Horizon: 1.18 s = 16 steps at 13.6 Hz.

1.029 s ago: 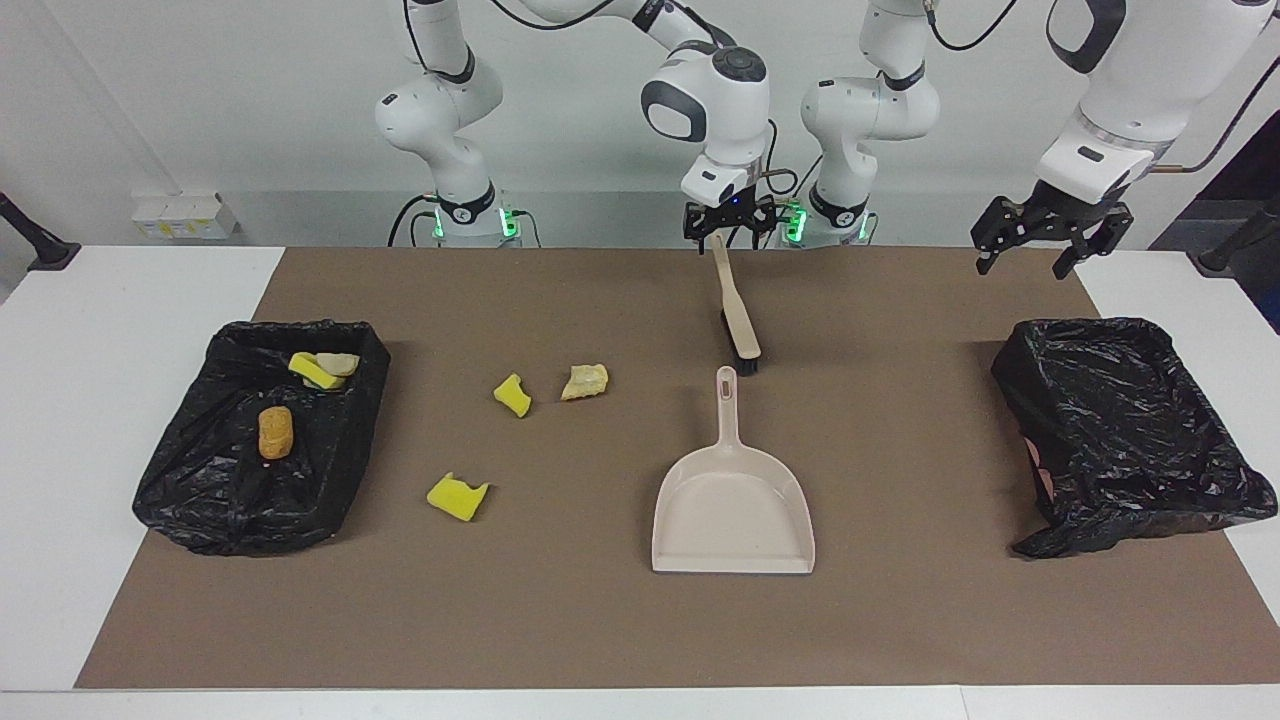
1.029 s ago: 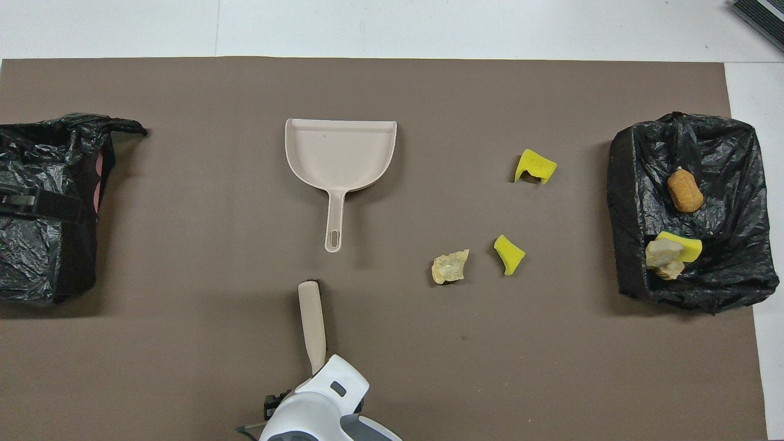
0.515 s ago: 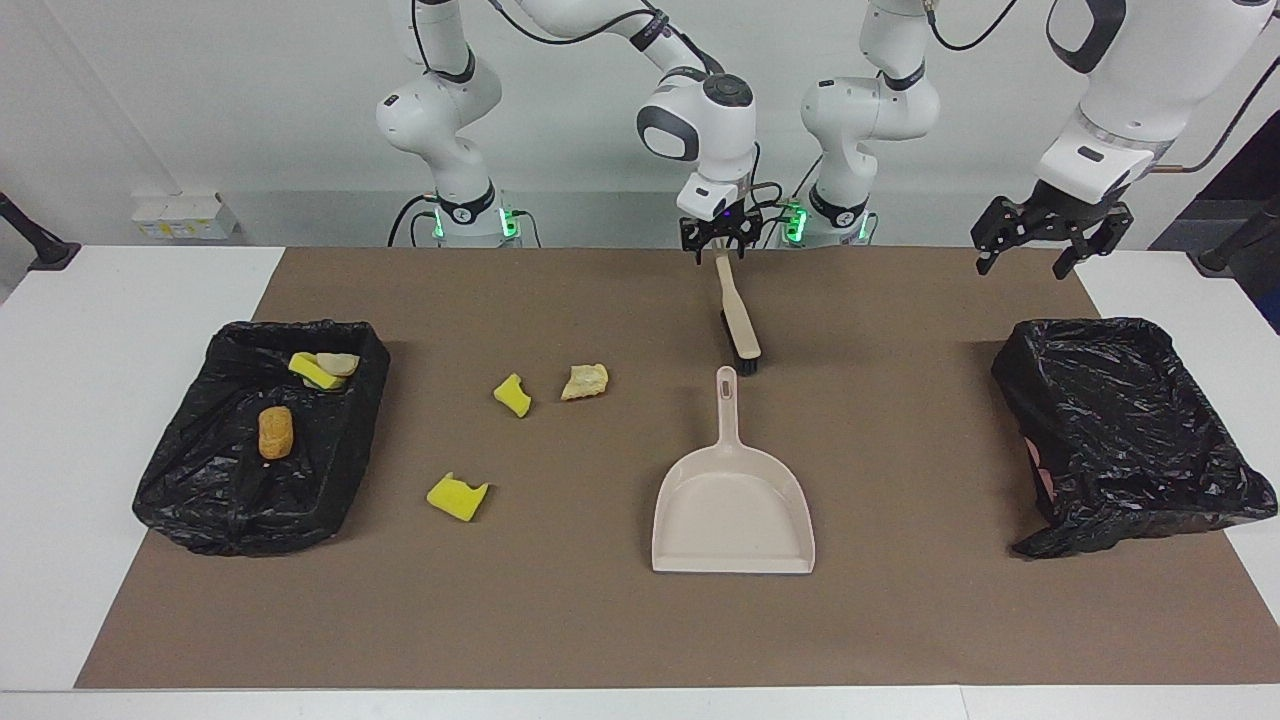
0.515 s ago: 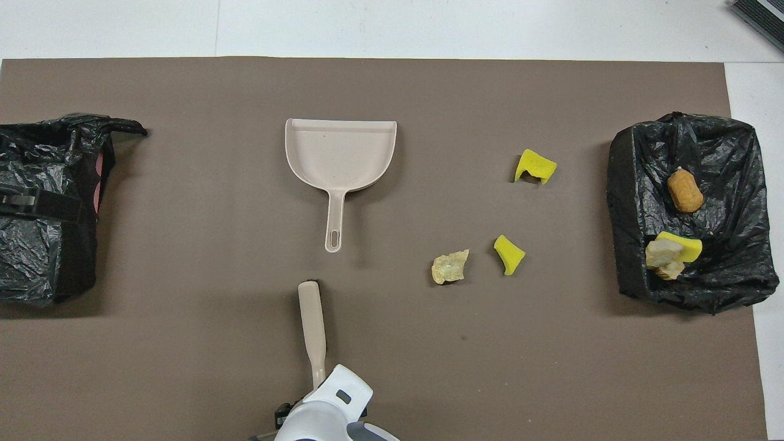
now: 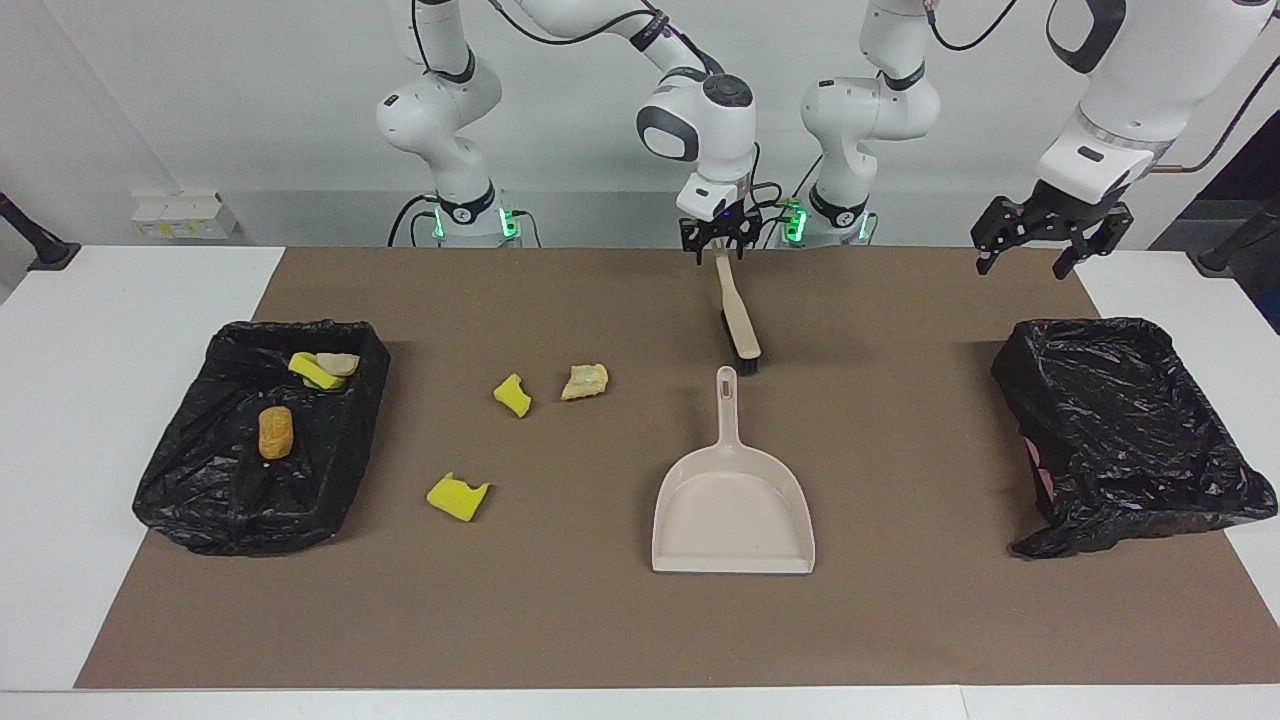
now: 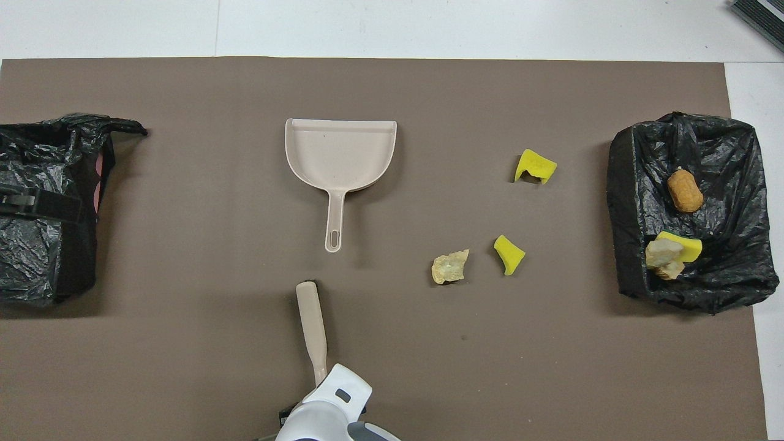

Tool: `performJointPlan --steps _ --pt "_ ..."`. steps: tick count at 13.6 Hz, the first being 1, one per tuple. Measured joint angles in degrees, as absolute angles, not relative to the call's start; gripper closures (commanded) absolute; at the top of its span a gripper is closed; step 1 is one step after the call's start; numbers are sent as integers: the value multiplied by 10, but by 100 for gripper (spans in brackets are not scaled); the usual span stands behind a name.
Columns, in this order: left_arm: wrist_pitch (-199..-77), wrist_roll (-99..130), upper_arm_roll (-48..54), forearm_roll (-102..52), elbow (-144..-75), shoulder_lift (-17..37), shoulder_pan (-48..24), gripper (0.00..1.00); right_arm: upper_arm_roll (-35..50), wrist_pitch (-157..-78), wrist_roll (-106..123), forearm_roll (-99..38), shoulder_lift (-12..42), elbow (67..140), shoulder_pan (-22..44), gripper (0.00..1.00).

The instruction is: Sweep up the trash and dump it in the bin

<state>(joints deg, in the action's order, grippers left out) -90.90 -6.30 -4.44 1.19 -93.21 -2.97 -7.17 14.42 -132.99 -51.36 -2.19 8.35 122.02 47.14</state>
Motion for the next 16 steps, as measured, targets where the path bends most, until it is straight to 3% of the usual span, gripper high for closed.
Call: performJointPlan --steps 8,13,16 --pt "-909 -63 -44 12 -932 -30 -72 0 141 -1325 -520 -22 74 1215 470 100" --pt "-909 -63 -44 12 -932 -30 -72 0 137 -1202 -526 -22 -11 1211 442 100" --pt "-909 -63 -44 12 -932 -30 -72 0 136 -1180 -526 -22 -39 1211 428 100"
